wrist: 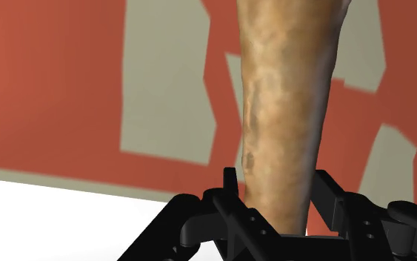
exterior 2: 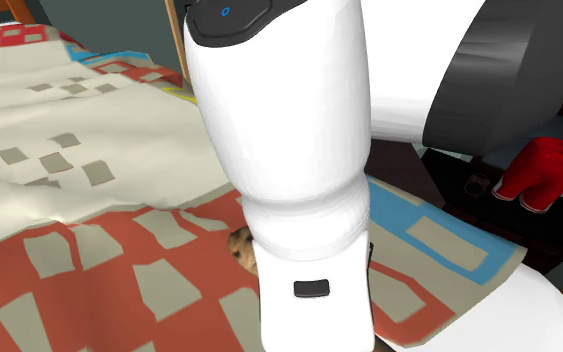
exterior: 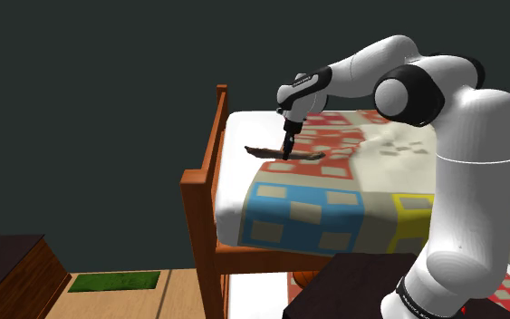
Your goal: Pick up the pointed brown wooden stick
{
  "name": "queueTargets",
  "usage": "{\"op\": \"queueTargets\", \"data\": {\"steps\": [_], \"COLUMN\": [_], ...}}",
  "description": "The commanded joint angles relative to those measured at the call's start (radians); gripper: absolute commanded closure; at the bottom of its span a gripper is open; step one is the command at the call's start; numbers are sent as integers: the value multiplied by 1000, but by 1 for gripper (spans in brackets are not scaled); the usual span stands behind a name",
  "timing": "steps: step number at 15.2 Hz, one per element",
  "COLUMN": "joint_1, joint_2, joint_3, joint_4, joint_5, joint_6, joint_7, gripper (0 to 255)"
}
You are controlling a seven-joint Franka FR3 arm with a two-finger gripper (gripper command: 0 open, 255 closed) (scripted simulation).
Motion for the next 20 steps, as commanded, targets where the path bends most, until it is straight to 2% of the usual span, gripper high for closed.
{"op": "queueTargets", "data": {"steps": [1,20], "joint_1": [0,3], "joint_2": [0,-66], "joint_3": [0,-14], "joint_4": [0,115], "joint_5": [0,-44], "joint_6": [0,-170], "joint_7": [0,56], "gripper": [255,255]}}
